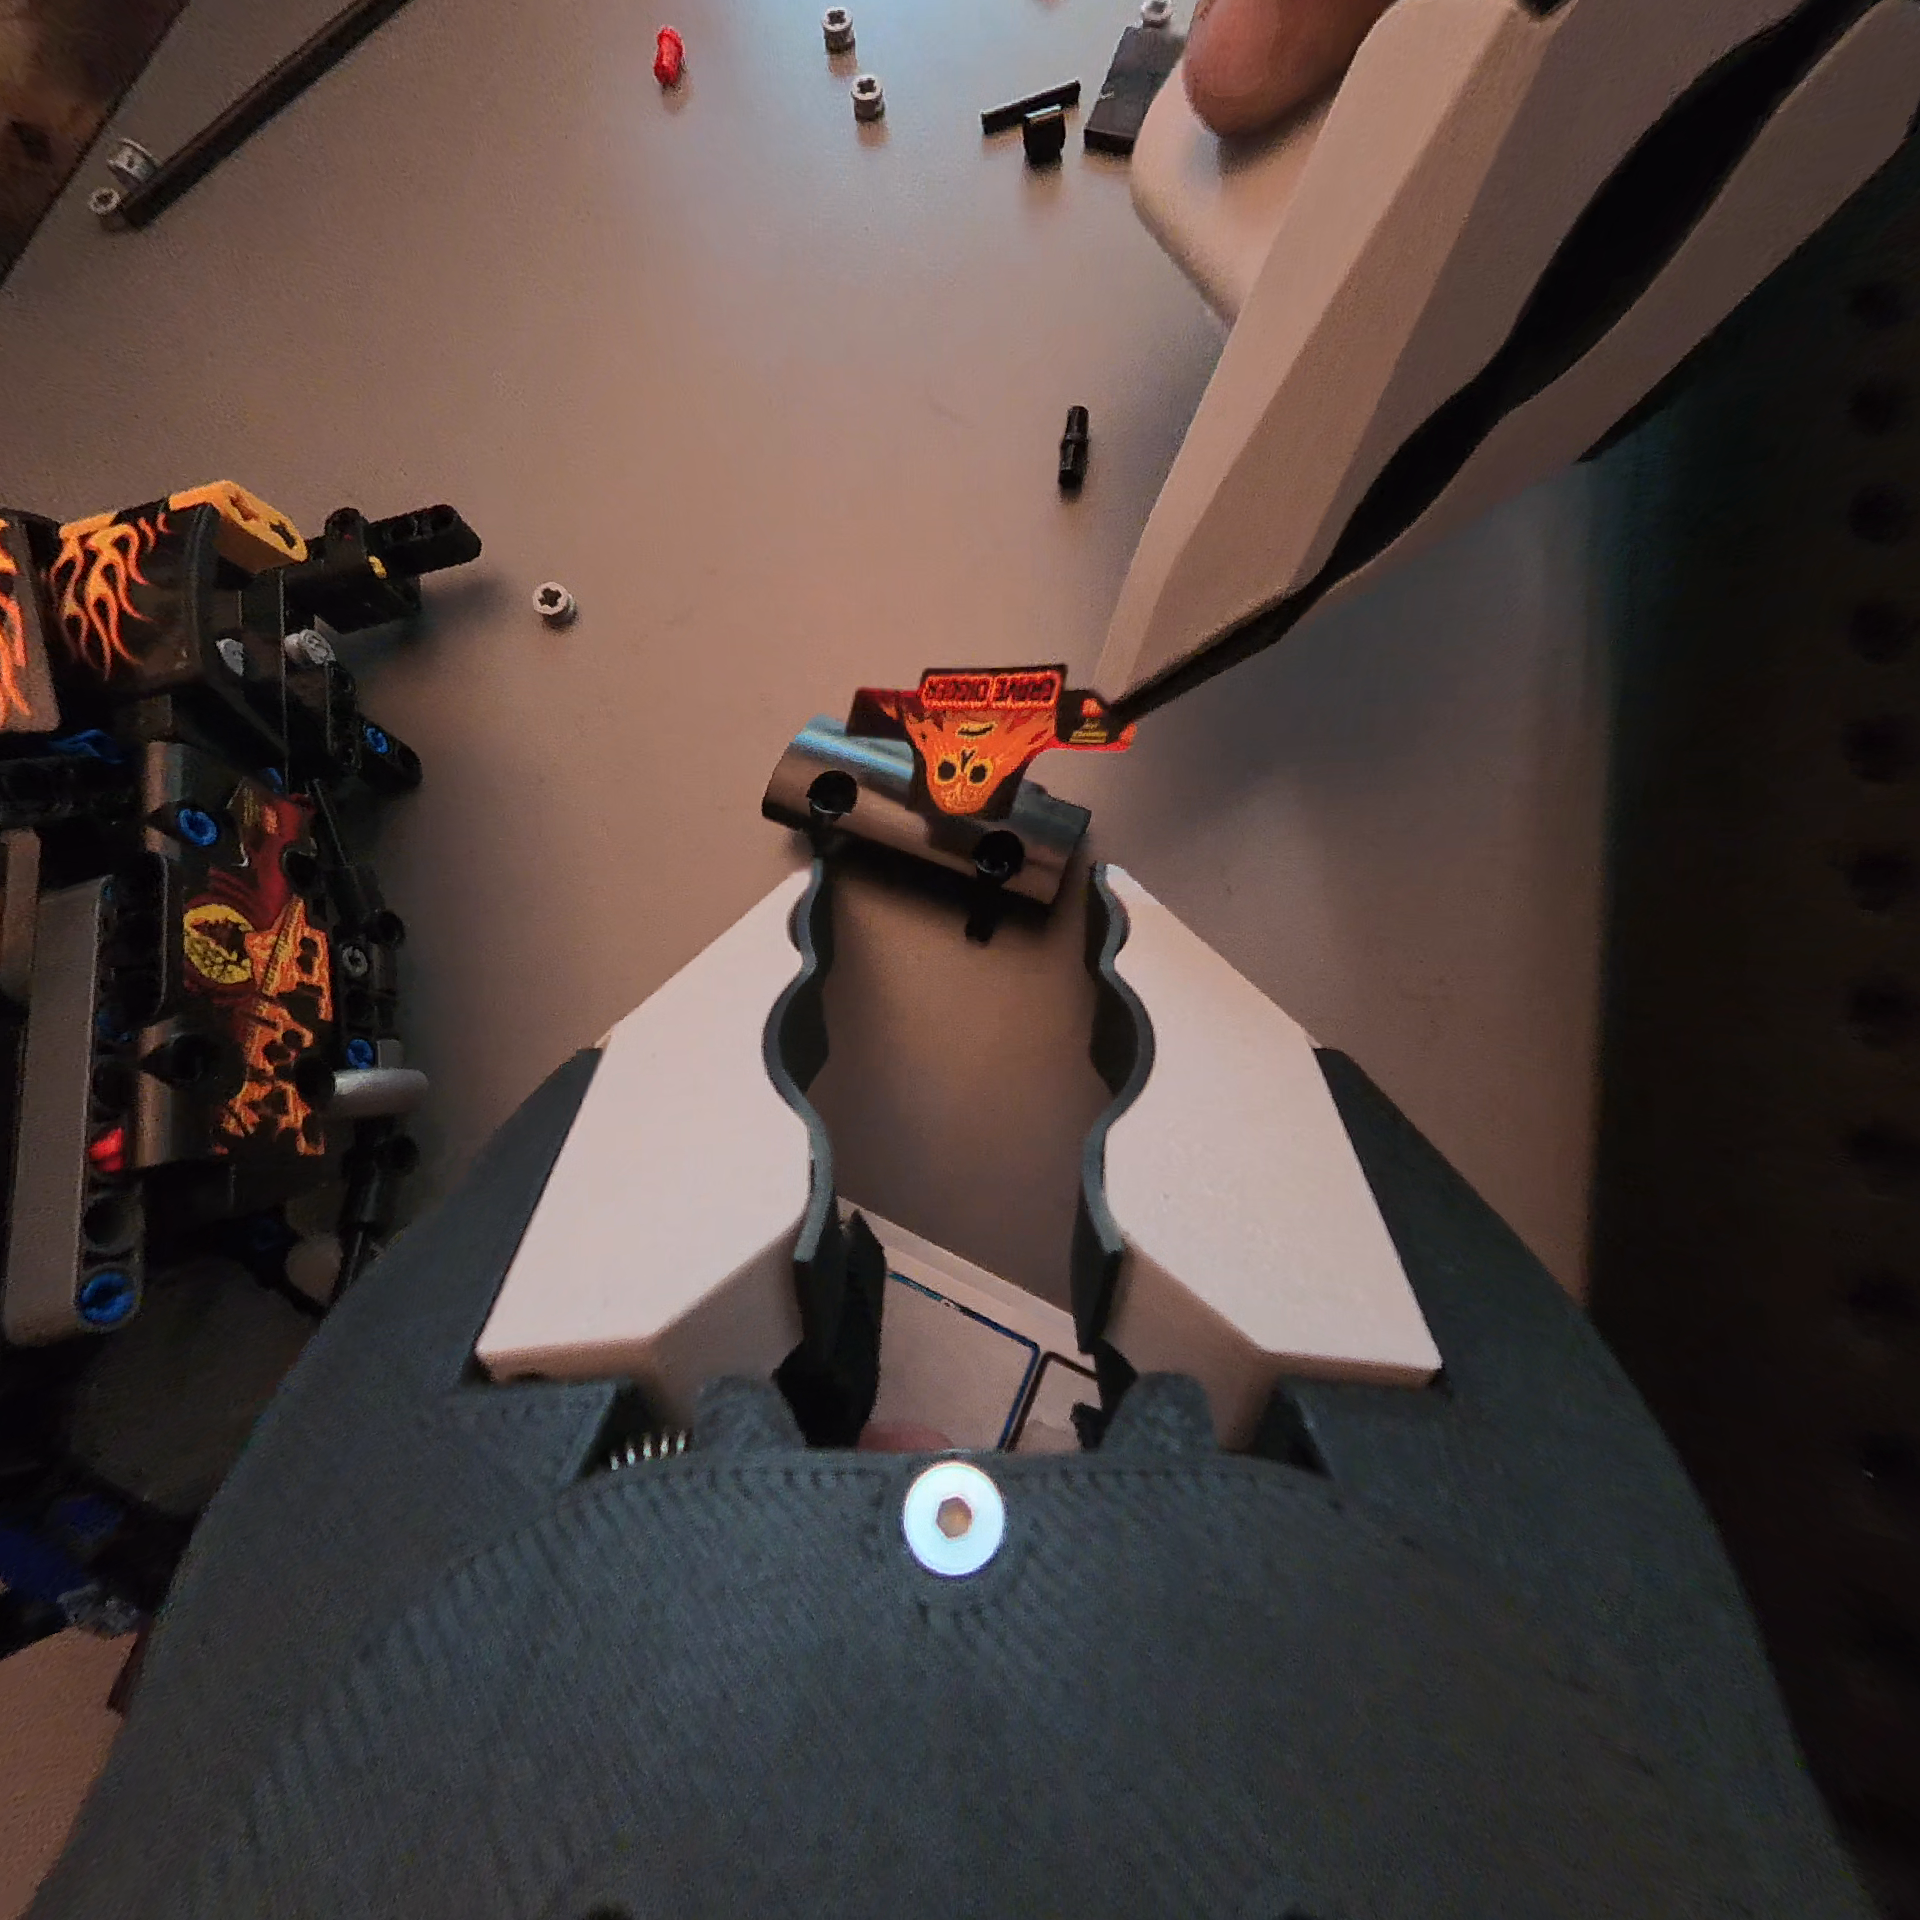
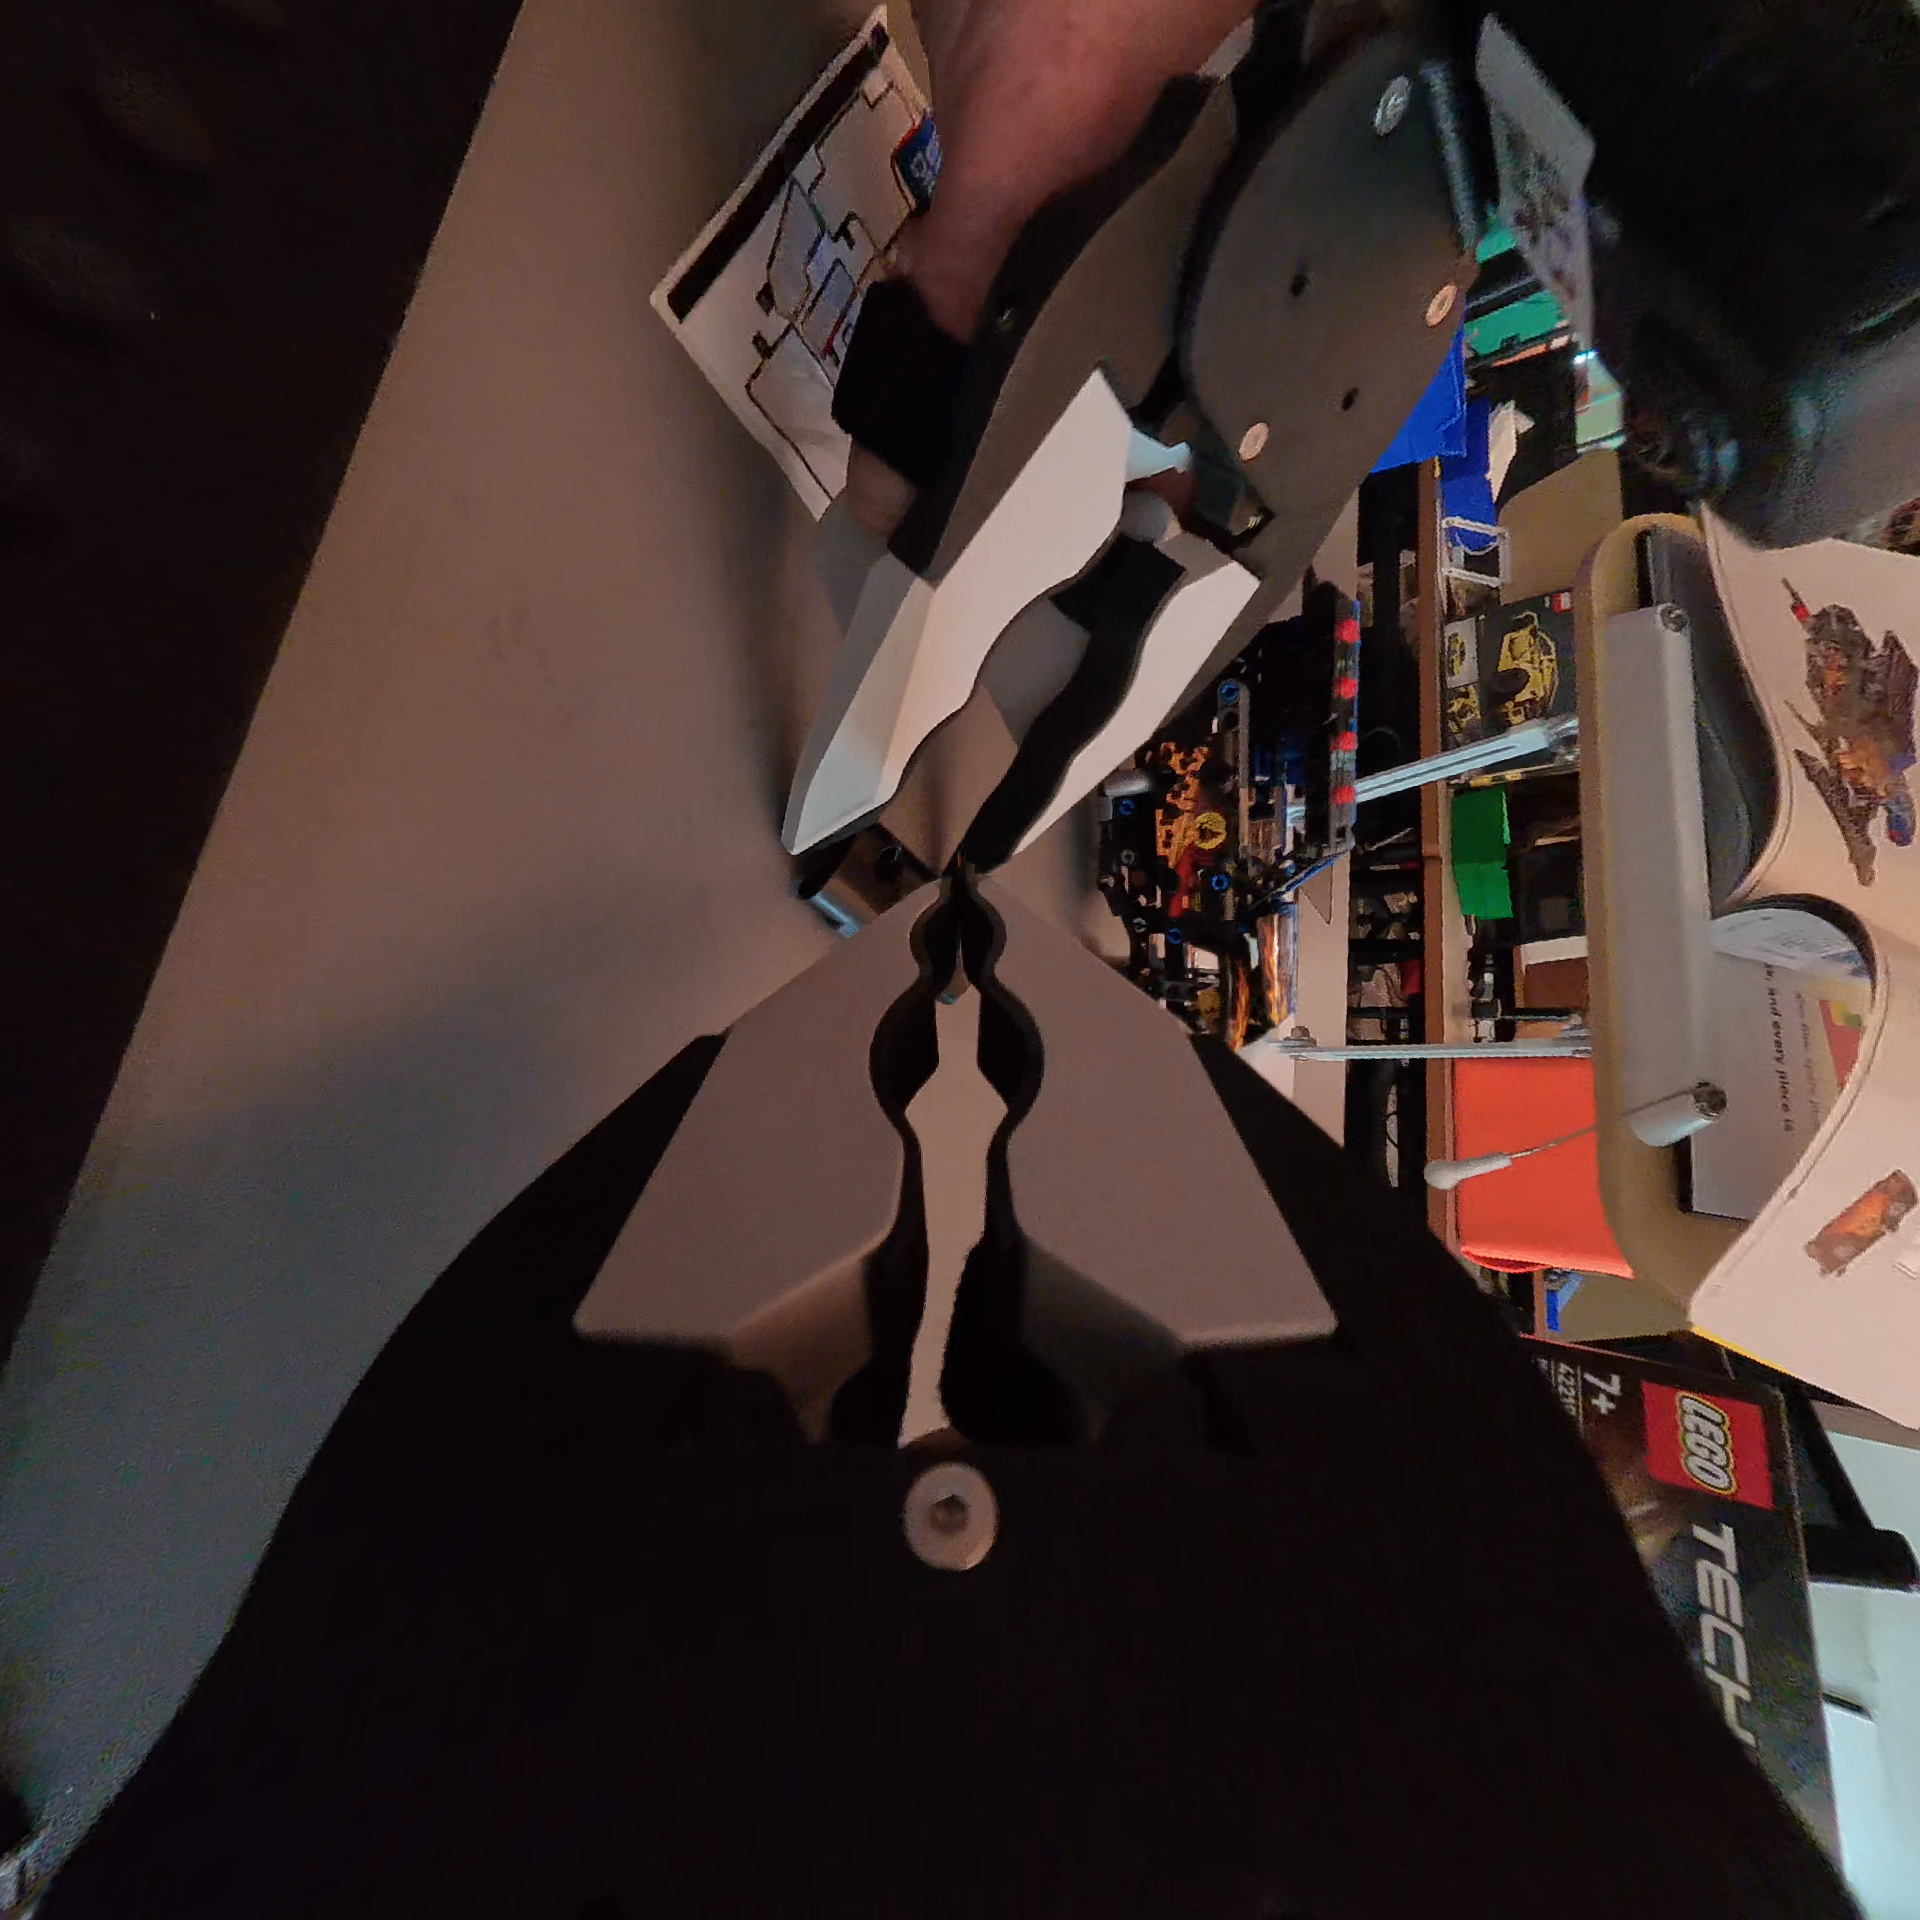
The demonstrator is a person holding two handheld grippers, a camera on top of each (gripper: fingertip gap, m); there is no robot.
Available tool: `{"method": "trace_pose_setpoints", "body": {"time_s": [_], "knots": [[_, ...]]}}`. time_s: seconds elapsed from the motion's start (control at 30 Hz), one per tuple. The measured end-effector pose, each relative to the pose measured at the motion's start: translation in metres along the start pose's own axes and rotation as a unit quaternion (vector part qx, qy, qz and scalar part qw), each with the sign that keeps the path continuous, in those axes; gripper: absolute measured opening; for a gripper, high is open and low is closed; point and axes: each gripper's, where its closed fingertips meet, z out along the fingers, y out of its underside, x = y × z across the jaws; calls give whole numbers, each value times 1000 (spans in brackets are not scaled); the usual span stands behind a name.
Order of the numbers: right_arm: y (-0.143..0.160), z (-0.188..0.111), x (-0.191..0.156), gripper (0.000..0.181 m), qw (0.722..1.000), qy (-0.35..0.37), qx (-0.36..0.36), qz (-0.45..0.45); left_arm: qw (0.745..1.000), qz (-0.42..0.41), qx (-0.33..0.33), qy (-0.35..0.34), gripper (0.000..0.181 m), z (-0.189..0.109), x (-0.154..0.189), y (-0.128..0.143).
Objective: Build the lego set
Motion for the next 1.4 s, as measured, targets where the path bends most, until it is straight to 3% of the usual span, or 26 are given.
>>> {"method": "trace_pose_setpoints", "body": {"time_s": [0.3,1.0,1.4], "knots": [[9,7,-2,0,1000,11,-24,-14,999,34,-5,-12,70,1,-9,-4],[1,1,7,0,999,41,-18,-14,999,21,14,32,60,9,-5,-8],[2,6,-9,0,999,6,-29,-17,999,19,16,32,60,9,-5,-8]]}}
